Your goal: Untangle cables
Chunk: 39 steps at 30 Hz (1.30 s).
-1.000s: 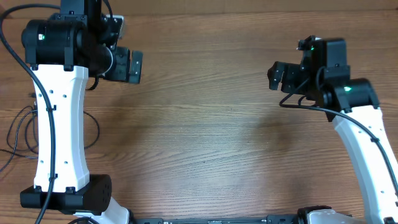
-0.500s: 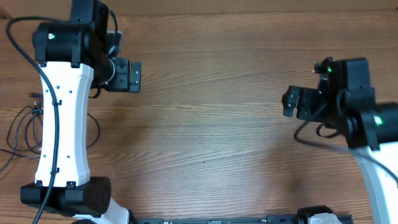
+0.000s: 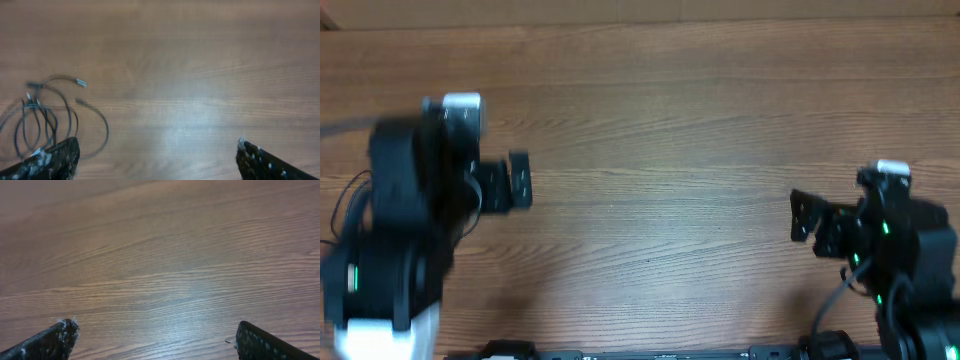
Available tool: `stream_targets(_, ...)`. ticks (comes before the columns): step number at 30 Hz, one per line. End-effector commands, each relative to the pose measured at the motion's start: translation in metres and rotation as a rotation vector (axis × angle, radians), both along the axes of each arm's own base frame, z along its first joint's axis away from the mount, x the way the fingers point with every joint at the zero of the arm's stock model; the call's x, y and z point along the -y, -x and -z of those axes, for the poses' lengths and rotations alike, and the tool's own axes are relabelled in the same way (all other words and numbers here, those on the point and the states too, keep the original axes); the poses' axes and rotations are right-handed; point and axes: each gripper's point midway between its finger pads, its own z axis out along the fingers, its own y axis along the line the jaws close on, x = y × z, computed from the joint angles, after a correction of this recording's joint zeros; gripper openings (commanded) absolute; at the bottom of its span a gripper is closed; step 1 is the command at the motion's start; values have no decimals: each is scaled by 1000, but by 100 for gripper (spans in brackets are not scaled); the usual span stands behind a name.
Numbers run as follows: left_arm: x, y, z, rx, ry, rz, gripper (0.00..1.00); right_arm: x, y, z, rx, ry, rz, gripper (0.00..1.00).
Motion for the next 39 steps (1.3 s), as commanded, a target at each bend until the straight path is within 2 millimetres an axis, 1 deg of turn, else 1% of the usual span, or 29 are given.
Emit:
stream_targets(1, -6, 22, 9, 72, -31, -8, 99, 3, 6, -4, 30, 3, 8, 100)
stream_targets(4, -6, 34, 7, 146, -22, -5, 100, 3, 9, 2, 1, 6, 8, 100)
stream_targets(6, -7, 44, 10, 148, -22, -4, 100, 3, 12, 6, -20, 9, 8, 100)
stream_targets(8, -7, 54, 18, 111, -25, -3, 100, 3, 13, 7, -25, 10, 8, 100)
stream_targets(13, -9, 72, 41, -7, -33, -2, 100, 3, 13, 7, -25, 10, 8, 100)
stream_targets(18, -9, 85, 54, -81, -37, 0, 100, 3, 13, 7, -25, 10, 8, 100)
stream_targets(39, -10, 87, 56, -95, -38, 0, 100, 4, 15, 5, -17, 9, 8, 100)
